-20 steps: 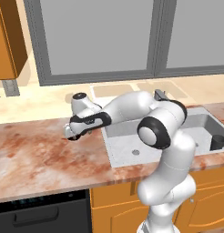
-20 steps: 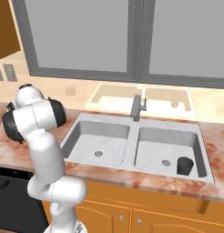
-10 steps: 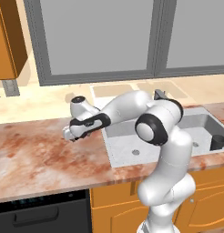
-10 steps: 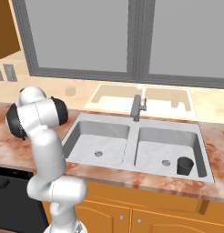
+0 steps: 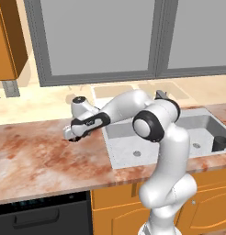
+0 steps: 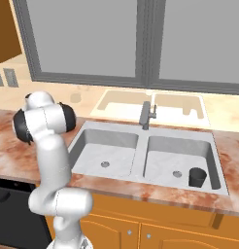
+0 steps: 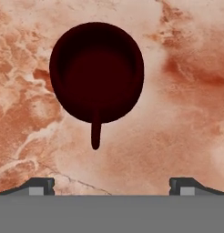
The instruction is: Move any existing items from the left basin to the right basin for drying. Then move the mug from the counter to the left basin of the sink for washing.
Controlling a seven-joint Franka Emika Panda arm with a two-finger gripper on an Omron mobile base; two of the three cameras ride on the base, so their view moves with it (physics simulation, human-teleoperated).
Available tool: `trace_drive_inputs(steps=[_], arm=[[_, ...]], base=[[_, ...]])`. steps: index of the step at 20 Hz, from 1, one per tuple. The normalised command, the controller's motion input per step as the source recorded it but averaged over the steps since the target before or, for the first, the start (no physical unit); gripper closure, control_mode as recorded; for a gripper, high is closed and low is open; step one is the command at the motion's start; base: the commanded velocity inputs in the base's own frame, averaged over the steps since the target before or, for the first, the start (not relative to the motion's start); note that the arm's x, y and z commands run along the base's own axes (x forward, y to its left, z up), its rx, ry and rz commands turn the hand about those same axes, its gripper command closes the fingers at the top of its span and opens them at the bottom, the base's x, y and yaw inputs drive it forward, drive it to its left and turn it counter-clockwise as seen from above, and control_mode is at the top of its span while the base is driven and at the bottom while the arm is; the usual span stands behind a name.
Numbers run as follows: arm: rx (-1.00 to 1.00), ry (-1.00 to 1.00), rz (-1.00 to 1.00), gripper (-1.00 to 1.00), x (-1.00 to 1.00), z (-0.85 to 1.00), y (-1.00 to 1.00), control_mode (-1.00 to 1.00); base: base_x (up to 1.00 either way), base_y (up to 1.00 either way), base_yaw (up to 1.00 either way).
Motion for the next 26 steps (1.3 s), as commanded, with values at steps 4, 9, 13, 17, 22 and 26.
trace_drive_inputs(steps=[4, 9, 13, 17, 22, 26], arm=[[0.0, 0.0, 0.0, -1.0, 0.16, -0.06, 0.06, -1.0], [0.0, 0.02, 0.0, -1.0, 0.1, -0.21, 0.13, -1.0], [0.0, 0.02, 0.0, -1.0, 0.11, -0.23, 0.13, -1.0], [0.0, 0.0, 0.0, -1.0, 0.13, -0.16, 0.08, -1.0], [0.0, 0.0, 0.0, -1.0, 0.14, -0.11, 0.03, -1.0], [0.0, 0.0, 0.0, -1.0, 0.14, -0.11, 0.02, -1.0]], base=[[0.0, 0.0, 0.0], [0.0, 0.0, 0.0], [0.0, 0.0, 0.0], [0.0, 0.0, 0.0], [0.0, 0.0, 0.0], [0.0, 0.0, 0.0]])
